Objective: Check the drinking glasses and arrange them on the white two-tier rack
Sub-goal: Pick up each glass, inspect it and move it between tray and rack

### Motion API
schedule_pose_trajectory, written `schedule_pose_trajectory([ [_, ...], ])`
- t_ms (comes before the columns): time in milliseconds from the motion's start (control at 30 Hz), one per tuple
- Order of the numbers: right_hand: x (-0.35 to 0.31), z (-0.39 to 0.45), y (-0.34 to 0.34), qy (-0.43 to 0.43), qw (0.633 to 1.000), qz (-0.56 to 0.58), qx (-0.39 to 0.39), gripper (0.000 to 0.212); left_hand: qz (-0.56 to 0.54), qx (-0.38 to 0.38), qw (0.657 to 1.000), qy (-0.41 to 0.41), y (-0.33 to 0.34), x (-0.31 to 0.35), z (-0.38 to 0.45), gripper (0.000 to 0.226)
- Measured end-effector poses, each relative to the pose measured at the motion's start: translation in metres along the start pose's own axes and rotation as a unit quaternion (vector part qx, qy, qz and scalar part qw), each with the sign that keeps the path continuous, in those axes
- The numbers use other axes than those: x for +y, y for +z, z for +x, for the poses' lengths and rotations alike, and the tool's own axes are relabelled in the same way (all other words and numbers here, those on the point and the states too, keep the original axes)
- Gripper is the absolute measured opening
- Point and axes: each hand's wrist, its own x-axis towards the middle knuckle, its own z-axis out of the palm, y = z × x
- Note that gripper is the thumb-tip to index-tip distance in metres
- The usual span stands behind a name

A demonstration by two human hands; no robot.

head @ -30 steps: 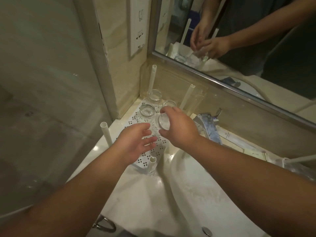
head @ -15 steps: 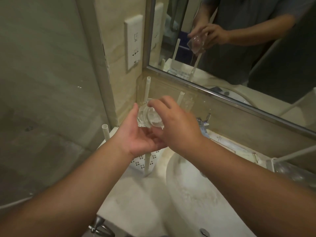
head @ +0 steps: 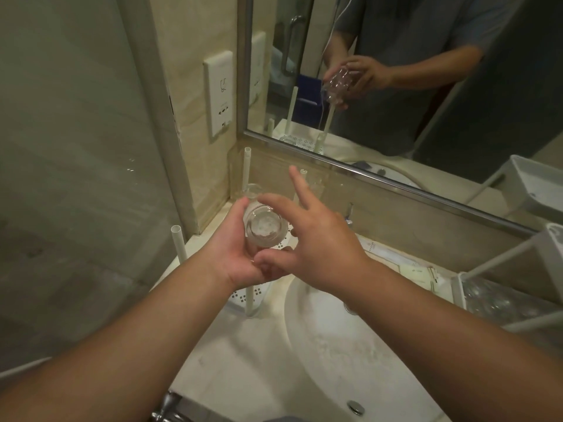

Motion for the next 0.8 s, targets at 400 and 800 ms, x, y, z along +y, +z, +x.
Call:
schedule_pose_trajectory([
  [400, 0.005, -0.009, -0.011, 0.102, 0.975, 0.182, 0.078, 0.093, 0.155, 0.035, 0.972, 0.174, 0.015, -0.007, -0.014, 0.067],
  [800, 0.015, -0.019, -0.008, 0.148, 0.932, 0.327, 0.050, 0.100, 0.249, 0.036, 0.911, 0.326, 0.032, -0.029, -0.012, 0.068],
])
